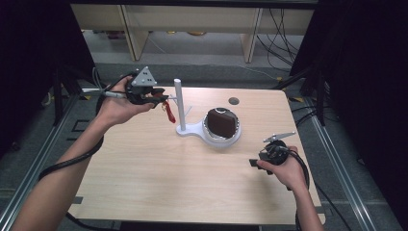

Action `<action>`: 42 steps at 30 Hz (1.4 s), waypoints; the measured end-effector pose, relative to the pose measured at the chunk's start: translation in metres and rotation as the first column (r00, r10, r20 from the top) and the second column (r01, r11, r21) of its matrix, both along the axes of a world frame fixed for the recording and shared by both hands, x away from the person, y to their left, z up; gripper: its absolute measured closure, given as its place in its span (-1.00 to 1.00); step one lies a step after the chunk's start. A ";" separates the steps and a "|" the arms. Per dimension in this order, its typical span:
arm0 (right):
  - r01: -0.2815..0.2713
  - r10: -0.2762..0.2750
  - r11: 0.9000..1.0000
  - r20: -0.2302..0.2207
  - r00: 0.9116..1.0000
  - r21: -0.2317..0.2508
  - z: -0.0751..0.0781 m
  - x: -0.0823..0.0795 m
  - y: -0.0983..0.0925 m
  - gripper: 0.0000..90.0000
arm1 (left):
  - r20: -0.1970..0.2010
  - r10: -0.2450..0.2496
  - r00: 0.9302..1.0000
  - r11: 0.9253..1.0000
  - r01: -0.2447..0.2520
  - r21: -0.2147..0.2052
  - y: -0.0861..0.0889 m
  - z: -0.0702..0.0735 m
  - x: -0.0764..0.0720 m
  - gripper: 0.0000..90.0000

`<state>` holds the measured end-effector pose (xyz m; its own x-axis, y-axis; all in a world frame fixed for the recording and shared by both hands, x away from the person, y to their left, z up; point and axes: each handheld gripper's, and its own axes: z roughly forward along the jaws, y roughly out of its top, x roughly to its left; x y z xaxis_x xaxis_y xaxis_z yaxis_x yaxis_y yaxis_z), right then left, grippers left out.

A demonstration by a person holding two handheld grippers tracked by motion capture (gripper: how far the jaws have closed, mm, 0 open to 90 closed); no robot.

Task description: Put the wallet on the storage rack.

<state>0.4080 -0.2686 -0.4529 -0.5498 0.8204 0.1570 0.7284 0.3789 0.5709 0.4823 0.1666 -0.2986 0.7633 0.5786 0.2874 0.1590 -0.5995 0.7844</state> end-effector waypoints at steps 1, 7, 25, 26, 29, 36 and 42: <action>0.001 -0.001 1.000 0.001 1.000 -0.002 0.000 0.000 0.000 0.03 | -0.003 0.002 1.000 1.000 -0.002 0.010 0.001 0.000 0.001 0.57; 0.008 -0.008 1.000 0.020 1.000 0.010 -0.004 0.001 0.002 0.03 | -0.005 0.011 1.000 1.000 -0.011 0.001 0.000 -0.003 0.007 0.57; 0.002 -0.002 1.000 -0.002 1.000 0.001 -0.002 0.000 0.000 0.03 | -0.024 0.045 0.999 0.999 -0.045 -0.007 -0.003 -0.006 0.020 0.56; -0.001 0.001 1.000 -0.002 1.000 0.001 -0.002 0.000 0.000 0.03 | -0.025 0.043 0.999 0.999 -0.044 -0.007 -0.003 -0.006 0.021 0.56; 0.001 -0.001 1.000 -0.001 1.000 0.002 -0.002 0.000 -0.001 0.03 | -0.027 0.042 0.999 0.999 -0.042 -0.013 -0.004 -0.008 0.023 0.56; 0.006 -0.006 1.000 -0.002 1.000 0.001 -0.003 -0.001 -0.003 0.03 | -0.039 0.050 0.998 0.998 -0.051 -0.021 -0.004 -0.010 0.026 0.56; 0.003 -0.003 1.000 -0.006 1.000 0.004 -0.003 -0.001 -0.002 0.03 | -0.045 0.053 0.998 0.998 -0.055 -0.028 -0.004 -0.010 0.028 0.56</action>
